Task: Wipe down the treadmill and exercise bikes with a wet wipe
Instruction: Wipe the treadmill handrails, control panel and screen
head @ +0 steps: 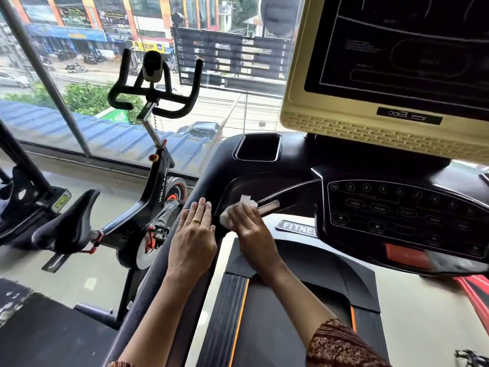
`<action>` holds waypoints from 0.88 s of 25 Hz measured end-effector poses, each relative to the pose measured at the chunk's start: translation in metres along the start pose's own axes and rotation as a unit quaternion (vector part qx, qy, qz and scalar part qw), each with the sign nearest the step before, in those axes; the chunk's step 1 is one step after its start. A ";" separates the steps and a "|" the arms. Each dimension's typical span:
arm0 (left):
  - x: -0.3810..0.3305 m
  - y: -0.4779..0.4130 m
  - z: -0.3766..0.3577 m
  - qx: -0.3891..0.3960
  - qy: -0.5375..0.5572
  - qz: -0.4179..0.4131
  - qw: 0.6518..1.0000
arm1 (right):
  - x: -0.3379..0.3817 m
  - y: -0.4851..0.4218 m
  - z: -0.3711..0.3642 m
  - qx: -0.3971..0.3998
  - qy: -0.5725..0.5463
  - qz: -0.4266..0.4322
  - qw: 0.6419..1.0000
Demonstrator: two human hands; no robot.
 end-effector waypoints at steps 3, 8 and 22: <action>-0.005 -0.006 -0.002 -0.007 -0.001 -0.008 1.000 | -0.046 -0.002 0.028 -0.037 0.033 -0.025 0.998; -0.063 -0.031 -0.020 -0.008 0.043 -0.110 0.993 | -0.060 0.012 0.075 -0.098 0.035 -0.109 0.989; -0.173 -0.090 -0.078 -0.013 0.181 -0.146 0.973 | -0.170 0.018 0.128 -0.083 0.092 -0.198 0.972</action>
Point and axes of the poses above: each hand's wrist, its own y-axis away from the middle knuckle, its own z-axis out of the back of the hand, x = y × z, the point moved 2 cm from there along -y, towards the middle knuckle, and after that the axes turned 3 degrees about -z, right-handed, at the moved point
